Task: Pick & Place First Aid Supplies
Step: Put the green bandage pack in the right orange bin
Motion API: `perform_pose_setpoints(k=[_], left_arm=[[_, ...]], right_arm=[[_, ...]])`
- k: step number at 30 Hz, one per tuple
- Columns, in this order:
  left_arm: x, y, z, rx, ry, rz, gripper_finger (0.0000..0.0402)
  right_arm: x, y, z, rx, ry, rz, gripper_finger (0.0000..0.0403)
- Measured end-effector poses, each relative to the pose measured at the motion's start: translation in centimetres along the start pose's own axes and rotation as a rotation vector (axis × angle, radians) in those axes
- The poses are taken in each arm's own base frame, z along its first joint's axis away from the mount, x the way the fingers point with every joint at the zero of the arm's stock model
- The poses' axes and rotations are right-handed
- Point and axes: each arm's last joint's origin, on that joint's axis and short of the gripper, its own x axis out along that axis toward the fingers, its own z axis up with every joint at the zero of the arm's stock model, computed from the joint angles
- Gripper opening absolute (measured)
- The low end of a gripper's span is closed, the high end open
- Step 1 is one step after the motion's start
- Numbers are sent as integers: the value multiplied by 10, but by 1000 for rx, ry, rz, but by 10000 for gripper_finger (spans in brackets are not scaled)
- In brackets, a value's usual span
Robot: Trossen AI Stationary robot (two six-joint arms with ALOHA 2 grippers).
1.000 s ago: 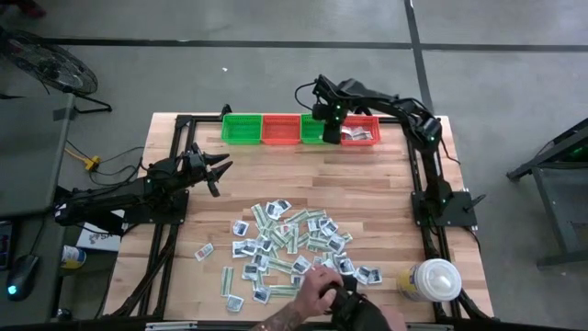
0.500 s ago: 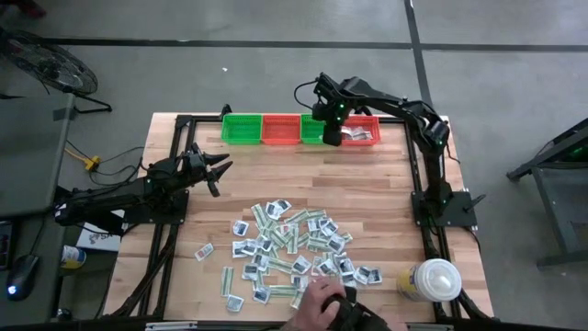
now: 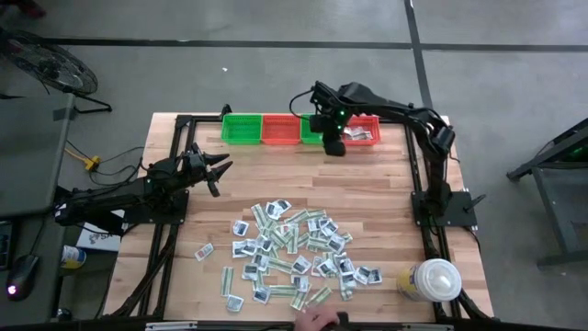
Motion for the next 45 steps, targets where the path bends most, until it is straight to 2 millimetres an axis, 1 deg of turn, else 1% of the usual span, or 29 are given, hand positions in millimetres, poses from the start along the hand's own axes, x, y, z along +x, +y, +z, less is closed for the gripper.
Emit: perform_pose_setpoints(k=[6, 8, 12, 15, 20, 23, 26, 30, 34, 38, 42, 45], left_arm=[[0, 0, 0, 0, 0, 0, 122], [0, 0, 0, 0, 0, 0, 122], [0, 0, 0, 0, 0, 0, 122], [0, 0, 0, 0, 0, 0, 122], [0, 0, 0, 0, 0, 0, 122], [0, 0, 0, 0, 0, 0, 122], [0, 0, 0, 0, 0, 0, 122], [0, 0, 0, 0, 0, 0, 122], [0, 0, 0, 0, 0, 0, 122], [0, 0, 0, 0, 0, 0, 122], [0, 0, 0, 0, 1, 0, 122], [0, 0, 0, 0, 0, 0, 122]], right_arm=[[-5, 34, 3, -45, 19, 117, 119], [-3, 47, 0, -73, 9, 127, 119], [9, 73, -20, -119, -20, 86, 119], [13, 91, -39, -107, -34, 39, 119], [20, 117, -69, -37, -26, 44, 119], [25, 134, -83, 6, -7, 61, 119], [33, 149, -92, 60, -4, 76, 119], [47, 169, -97, 103, -9, 125, 119], [67, 190, -102, 71, -29, 172, 119], [84, 206, -112, 47, -32, 164, 119], [94, 220, -116, 1, -70, 117, 119], [98, 230, -120, -58, -69, 63, 119]])
